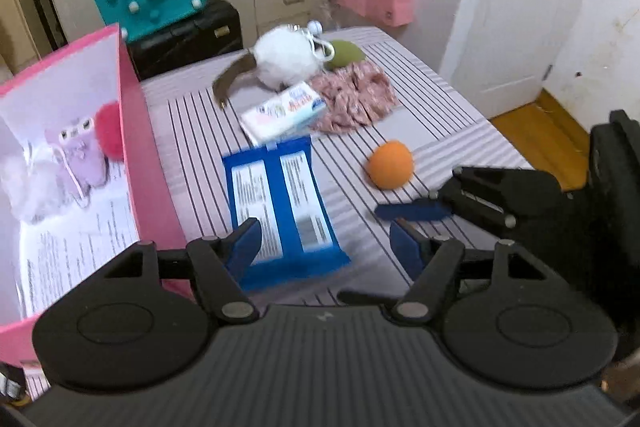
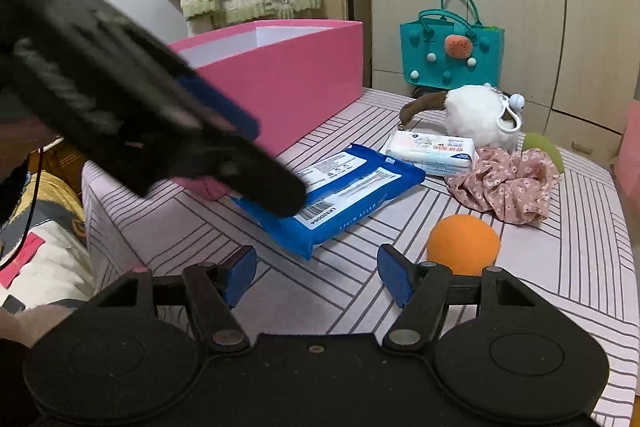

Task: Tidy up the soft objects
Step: 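Withdraw both tools from the box and reach the left tool to the blue wipe pack, then close the left tool on the blue wipe pack and lift it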

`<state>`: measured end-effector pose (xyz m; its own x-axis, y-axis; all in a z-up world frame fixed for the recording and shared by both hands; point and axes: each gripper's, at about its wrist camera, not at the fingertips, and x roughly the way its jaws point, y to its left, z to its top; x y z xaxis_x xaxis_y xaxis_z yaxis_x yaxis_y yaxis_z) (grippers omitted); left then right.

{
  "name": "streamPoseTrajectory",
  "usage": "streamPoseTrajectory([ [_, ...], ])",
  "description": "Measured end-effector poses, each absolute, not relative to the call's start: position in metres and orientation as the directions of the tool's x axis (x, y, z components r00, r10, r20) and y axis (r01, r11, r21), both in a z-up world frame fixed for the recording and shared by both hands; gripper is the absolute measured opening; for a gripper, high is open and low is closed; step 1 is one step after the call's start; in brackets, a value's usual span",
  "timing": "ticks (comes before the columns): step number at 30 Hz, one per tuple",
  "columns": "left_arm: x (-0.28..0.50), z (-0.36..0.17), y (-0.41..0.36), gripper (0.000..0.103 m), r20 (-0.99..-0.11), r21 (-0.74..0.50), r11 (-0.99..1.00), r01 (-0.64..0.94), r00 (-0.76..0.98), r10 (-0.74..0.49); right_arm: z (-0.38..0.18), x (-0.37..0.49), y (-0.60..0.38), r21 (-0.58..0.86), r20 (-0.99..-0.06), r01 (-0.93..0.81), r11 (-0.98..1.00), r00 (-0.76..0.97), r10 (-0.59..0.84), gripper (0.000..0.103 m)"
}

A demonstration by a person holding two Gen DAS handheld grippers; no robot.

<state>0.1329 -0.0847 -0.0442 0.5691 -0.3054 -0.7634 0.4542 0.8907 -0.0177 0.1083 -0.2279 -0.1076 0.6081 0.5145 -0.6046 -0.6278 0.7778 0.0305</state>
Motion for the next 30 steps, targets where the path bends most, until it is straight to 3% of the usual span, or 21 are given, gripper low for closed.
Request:
streamPoseTrajectory([
  [6,0.145,-0.051,-0.102,0.069,-0.764,-0.023,0.903,0.429,0.576,-0.292,-0.115,0.117,-0.219,0.031,-0.590,-0.616,0.787,0.624,0.512,0.071],
  [8,0.146,-0.054,-0.103,0.065,-0.753,-0.003,0.913,0.407,0.600,-0.270,-0.116,0.117,-0.217,0.036,-0.574,-0.615,0.788,0.633,0.520,0.070],
  [14,0.142,-0.071,-0.084,0.058,-0.745,-0.116,0.945,0.305,0.603,-0.286,-0.116,0.115,-0.220,0.087,-0.558,-0.639,0.764,0.604,0.569,0.036],
  [16,0.136,-0.077,-0.075,0.058,-0.730,-0.134,0.951,0.278,0.621,-0.284,-0.116,0.114,-0.223,0.079,-0.557,-0.634,0.769,0.612,0.562,0.014],
  [18,0.133,-0.082,-0.067,0.058,-0.722,-0.172,0.951,0.258,0.623,-0.300,-0.114,0.113,-0.230,0.116,-0.554,-0.633,0.765,0.598,0.579,0.008],
  [30,0.129,-0.090,-0.064,0.062,-0.706,-0.190,0.951,0.245,0.639,-0.305,-0.104,0.106,-0.269,0.067,-0.610,-0.590,0.805,0.614,0.501,0.005],
])
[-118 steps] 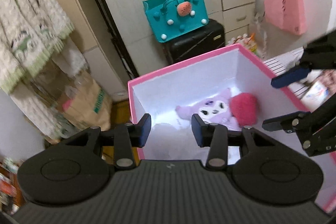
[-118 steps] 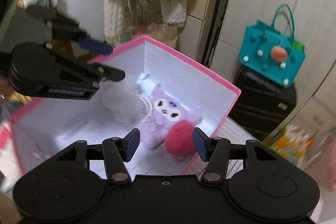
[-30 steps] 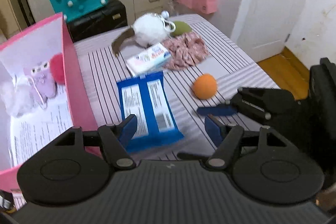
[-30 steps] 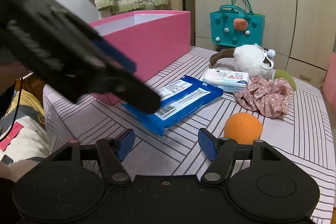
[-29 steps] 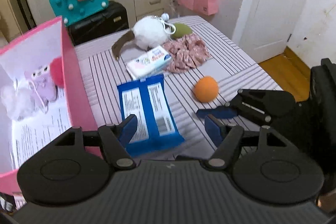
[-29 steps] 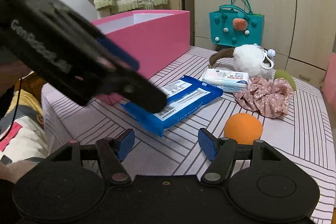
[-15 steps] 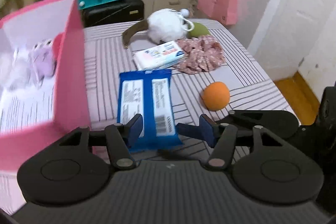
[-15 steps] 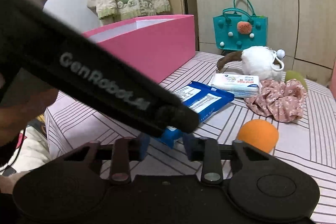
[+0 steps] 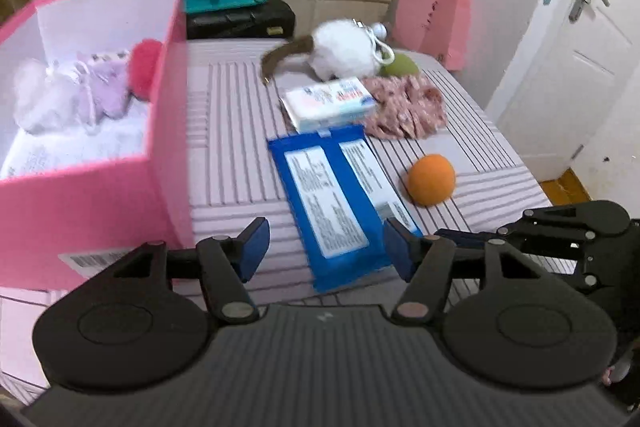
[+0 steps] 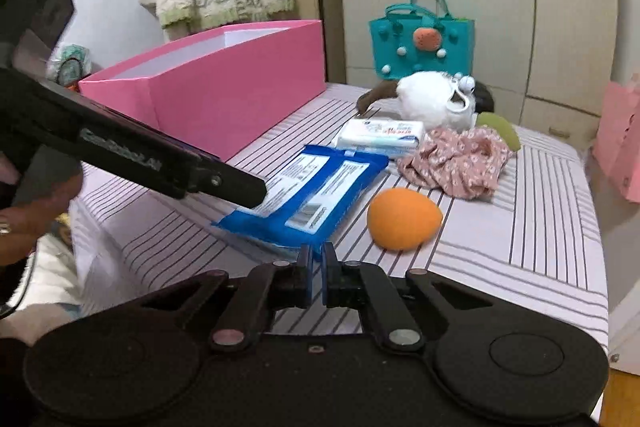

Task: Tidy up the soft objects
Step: 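Close the left tool on the blue wipe pack and lift it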

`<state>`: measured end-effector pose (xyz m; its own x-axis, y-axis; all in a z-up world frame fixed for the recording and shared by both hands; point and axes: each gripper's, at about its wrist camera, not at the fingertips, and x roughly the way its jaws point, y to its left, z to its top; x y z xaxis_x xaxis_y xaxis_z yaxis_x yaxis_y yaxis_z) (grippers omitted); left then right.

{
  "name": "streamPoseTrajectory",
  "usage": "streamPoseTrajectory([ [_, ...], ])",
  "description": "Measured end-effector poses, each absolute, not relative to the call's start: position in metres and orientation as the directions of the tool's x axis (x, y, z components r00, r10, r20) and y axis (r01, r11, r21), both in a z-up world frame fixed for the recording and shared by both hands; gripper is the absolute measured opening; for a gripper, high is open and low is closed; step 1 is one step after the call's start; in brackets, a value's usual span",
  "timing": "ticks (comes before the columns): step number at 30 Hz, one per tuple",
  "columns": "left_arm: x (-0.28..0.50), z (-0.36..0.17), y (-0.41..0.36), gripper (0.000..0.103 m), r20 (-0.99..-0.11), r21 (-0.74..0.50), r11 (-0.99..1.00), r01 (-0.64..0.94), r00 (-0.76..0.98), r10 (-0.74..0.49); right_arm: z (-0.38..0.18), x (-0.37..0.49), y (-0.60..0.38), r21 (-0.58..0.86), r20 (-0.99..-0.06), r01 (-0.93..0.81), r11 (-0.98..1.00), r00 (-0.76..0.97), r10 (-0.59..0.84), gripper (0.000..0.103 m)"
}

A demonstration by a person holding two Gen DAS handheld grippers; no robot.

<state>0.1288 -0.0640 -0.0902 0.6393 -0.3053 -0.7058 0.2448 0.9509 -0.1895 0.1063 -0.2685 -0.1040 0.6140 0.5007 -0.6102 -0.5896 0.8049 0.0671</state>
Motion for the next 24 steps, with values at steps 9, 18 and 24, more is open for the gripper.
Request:
streamPoseTrajectory([
  [9,0.146,-0.109,-0.062,0.060,-0.721,-0.293,0.935,0.198,0.596,-0.352,-0.108,0.104,-0.250,-0.053,-0.640,-0.650,0.758,0.605,0.474,0.058],
  [18,0.141,-0.113,-0.064,0.047,-0.698,-0.282,0.933,0.224,0.619,-0.359,-0.118,0.129,-0.238,0.022,-0.625,-0.675,0.738,0.567,0.537,0.064],
  [24,0.140,-0.113,-0.064,0.041,-0.698,-0.255,0.935,0.247,0.622,-0.355,-0.122,0.123,-0.228,0.013,-0.596,-0.652,0.758,0.603,0.530,0.062],
])
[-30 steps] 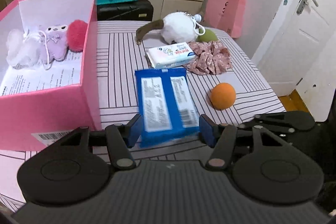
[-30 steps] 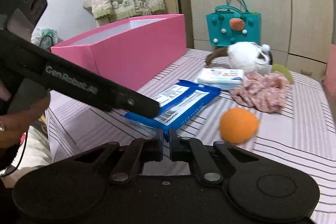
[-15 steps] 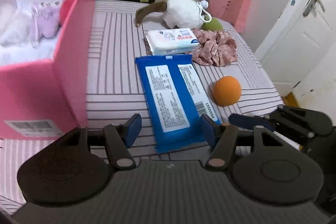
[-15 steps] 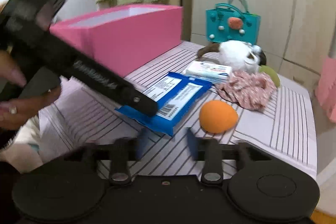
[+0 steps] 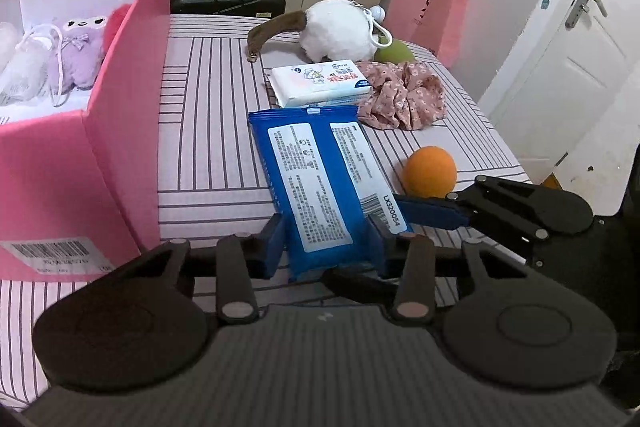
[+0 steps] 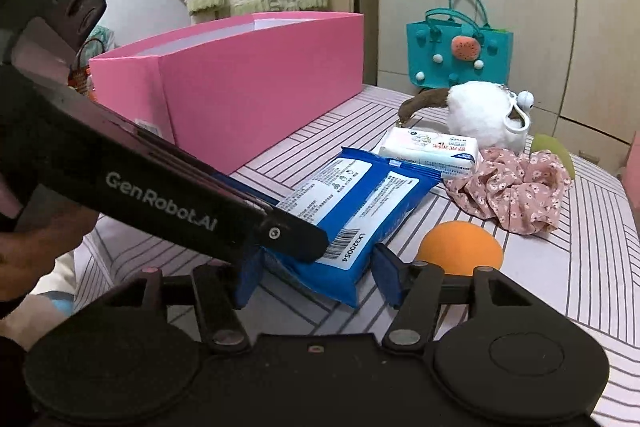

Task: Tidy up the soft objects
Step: 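Close the left tool on the blue wipe pack and lift it, then carry the wipe pack over the pink box, lower it and open the left tool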

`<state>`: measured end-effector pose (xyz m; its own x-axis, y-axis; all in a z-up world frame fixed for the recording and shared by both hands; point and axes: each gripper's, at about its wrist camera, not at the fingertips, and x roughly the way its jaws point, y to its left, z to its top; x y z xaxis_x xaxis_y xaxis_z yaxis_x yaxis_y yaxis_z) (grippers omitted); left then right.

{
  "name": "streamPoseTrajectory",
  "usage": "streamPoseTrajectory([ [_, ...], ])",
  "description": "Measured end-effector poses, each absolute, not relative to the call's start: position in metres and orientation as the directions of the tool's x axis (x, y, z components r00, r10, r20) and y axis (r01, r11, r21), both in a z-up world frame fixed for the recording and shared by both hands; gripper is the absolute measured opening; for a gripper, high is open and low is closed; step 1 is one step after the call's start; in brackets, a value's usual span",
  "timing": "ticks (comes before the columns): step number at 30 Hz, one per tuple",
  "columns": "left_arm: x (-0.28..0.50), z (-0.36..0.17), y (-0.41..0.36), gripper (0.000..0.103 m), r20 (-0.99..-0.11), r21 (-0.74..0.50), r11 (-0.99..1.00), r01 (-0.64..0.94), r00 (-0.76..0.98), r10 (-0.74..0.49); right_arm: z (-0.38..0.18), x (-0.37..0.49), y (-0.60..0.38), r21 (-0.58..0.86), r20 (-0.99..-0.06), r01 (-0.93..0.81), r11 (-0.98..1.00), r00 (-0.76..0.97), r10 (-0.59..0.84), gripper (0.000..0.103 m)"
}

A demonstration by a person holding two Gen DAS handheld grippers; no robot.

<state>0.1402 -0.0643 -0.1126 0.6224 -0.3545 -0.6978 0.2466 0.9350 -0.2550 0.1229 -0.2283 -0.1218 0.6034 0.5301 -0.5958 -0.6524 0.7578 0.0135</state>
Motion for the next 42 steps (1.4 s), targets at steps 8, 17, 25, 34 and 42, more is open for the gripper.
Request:
streamPoseTrajectory([
  [8,0.135,-0.110,-0.073,0.041,-0.692,-0.209,0.939,0.272,0.637,-0.339,-0.120,0.118,-0.223,0.021,-0.577,-0.614,0.789,0.637,0.511,0.054],
  [17,0.128,-0.103,-0.072,0.041,-0.701,-0.219,0.930,0.294,0.616,-0.360,-0.112,0.111,-0.221,0.044,-0.582,-0.587,0.808,0.642,0.499,0.051],
  [25,0.108,-0.080,-0.065,0.041,-0.699,-0.228,0.914,0.335,0.598,-0.393,-0.090,0.090,-0.216,0.042,-0.588,-0.579,0.814,0.644,0.489,0.051],
  [34,0.083,-0.044,-0.054,0.041,-0.695,-0.194,0.895,0.401,0.588,-0.414,-0.052,0.060,-0.197,-0.016,-0.609,-0.576,0.817,0.654,0.449,0.051],
  [42,0.065,-0.016,-0.034,0.041,-0.679,-0.181,0.880,0.439,0.592,-0.435,-0.023,0.038,-0.174,-0.090,-0.615,-0.577,0.812,0.673,0.411,0.049],
])
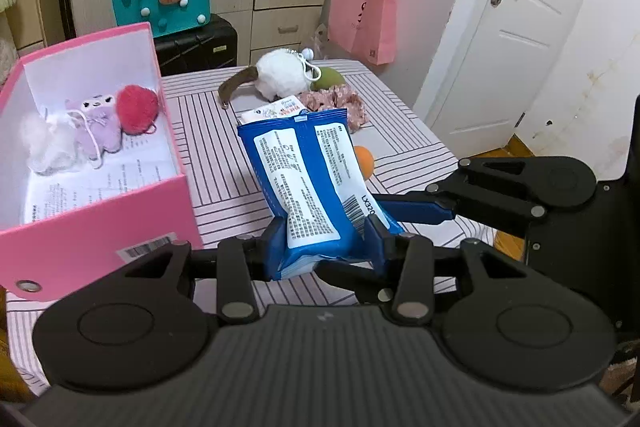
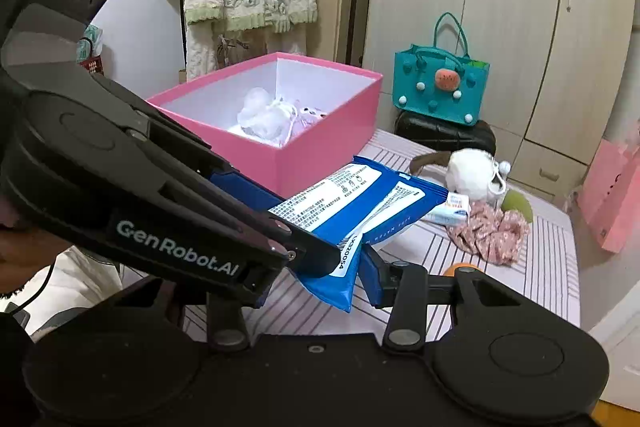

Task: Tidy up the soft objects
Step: 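Carry the wipe pack over the pink box, lower it and open the left tool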

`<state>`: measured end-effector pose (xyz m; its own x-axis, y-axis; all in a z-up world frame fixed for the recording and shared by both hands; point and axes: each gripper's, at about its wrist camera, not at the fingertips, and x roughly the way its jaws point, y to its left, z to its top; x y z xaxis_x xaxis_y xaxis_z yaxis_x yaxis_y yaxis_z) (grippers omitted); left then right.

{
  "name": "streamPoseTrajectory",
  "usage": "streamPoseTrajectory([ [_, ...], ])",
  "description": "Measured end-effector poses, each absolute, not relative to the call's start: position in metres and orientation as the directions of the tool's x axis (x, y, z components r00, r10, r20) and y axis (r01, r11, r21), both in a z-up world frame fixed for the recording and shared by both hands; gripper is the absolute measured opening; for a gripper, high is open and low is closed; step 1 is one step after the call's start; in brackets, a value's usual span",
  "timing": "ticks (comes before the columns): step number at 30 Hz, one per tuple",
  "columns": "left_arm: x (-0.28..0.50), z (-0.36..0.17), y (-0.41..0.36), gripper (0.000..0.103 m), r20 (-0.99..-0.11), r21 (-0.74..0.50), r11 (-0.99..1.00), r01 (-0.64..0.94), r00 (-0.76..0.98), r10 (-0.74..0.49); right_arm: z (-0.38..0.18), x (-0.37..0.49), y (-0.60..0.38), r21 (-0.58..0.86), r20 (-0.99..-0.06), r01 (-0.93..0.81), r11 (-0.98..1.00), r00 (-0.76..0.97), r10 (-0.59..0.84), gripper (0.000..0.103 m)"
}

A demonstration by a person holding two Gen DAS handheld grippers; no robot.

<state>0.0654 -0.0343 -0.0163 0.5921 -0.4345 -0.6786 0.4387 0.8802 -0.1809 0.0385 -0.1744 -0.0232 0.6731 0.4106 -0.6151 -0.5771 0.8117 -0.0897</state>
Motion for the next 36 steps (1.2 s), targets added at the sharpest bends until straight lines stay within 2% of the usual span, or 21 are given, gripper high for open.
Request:
streamPoseTrajectory([
  [9,0.059,0.020,-0.003,0.041,-0.669,-0.169,0.885,0.435,0.608,-0.427,0.011,0.034,-0.140,-0.135,-0.613,-0.601,0.788,0.675,0.410,0.049],
  [19,0.069,0.044,0.059,0.040,-0.623,-0.141,0.933,0.332,0.702,-0.344,0.032,0.059,-0.083,-0.139,-0.566,-0.673,0.726,0.656,0.500,0.049],
  [26,0.119,0.033,0.101,0.040,-0.689,-0.149,0.958,0.245,0.669,-0.279,0.017,0.111,-0.043,-0.058,-0.600,-0.734,0.676,0.567,0.564,0.049],
  [36,0.187,0.004,0.141,0.040,-0.832,-0.193,0.967,0.166,0.494,-0.251,-0.014,0.178,-0.017,0.169,-0.701,-0.766,0.620,0.349,0.622,0.049],
])
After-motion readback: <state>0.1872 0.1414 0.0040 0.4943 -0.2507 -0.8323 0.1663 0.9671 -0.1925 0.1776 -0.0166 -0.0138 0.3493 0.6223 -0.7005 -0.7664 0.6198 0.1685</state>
